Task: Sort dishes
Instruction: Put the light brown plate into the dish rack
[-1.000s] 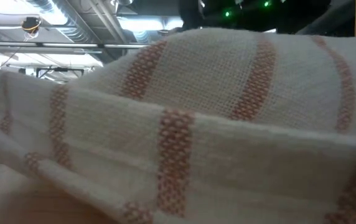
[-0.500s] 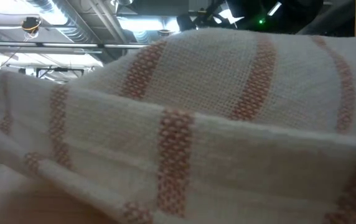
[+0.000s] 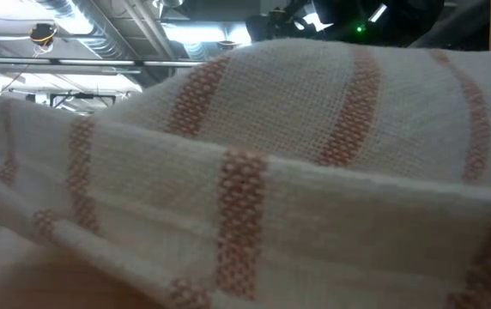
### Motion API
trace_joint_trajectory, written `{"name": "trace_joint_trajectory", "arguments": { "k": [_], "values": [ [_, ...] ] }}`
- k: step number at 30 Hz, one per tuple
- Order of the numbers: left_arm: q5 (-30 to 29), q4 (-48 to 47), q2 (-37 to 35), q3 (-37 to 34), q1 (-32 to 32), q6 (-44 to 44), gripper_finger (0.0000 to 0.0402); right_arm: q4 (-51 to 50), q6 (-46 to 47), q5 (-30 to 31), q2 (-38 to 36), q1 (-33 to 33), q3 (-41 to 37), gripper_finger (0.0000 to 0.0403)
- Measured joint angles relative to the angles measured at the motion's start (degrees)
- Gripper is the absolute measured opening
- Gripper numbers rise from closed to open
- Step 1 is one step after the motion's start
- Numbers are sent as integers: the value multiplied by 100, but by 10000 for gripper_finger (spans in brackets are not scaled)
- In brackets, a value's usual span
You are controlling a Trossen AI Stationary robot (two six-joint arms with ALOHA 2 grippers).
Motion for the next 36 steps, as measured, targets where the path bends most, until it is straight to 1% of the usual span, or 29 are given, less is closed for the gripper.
{"name": "trace_joint_trajectory", "arguments": {
  "k": [7,16,23,36],
  "values": [
    [0,0,2,0,0,-1,29,-135,31,-185,2,-204,0,14],
    [0,0,2,0,0,-1,29,-611,595,-326,2,-253,4,15],
    [0,0,1,0,0,-1,29,-905,761,-459,-2,-253,7,45],
    [0,0,2,0,0,28,29,-996,758,-441,0,-257,2,58]
  ]
}}
